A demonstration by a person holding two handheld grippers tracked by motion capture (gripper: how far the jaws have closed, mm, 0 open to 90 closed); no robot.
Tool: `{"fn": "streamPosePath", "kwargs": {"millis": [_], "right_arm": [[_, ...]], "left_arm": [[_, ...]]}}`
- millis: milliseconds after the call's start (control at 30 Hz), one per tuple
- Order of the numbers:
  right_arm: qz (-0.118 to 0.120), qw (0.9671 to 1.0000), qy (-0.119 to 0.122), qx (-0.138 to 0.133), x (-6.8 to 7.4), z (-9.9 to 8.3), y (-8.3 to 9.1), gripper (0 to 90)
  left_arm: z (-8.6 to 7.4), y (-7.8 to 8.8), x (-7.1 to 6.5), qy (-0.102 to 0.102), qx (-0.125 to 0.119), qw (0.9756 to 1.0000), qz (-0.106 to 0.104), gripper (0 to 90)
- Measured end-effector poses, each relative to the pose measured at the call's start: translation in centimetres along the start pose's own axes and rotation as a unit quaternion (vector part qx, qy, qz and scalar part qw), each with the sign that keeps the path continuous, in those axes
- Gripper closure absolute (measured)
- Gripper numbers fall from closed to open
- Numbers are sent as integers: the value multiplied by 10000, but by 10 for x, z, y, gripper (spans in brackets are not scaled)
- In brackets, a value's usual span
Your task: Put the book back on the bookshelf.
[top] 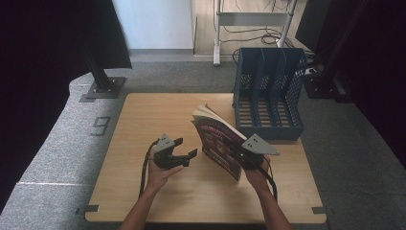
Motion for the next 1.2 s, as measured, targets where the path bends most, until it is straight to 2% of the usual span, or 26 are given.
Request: {"fn": "streamPosePath", "kwargs": {"millis": [167, 467, 1200], "right_arm": [[-24, 10000, 16, -33, 0, 3, 1, 816], [-94, 9999, 14, -89, -3, 11, 2, 816], [-218, 9995, 0, -243, -8, 28, 6, 816]], "left_arm": [[-3, 3, 0, 48, -20, 10000, -9, 201], [-18, 1, 4, 164, 168, 9997, 30, 201], [-33, 1, 6, 182, 384, 9991, 84, 201]]}}
Point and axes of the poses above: each handheld gripper's, and its own axes: y roughly backward along the jaws, z roughly out of its top, x roughly to its left, the point moved 10 cm from there along -y, roughly forward along the jaws
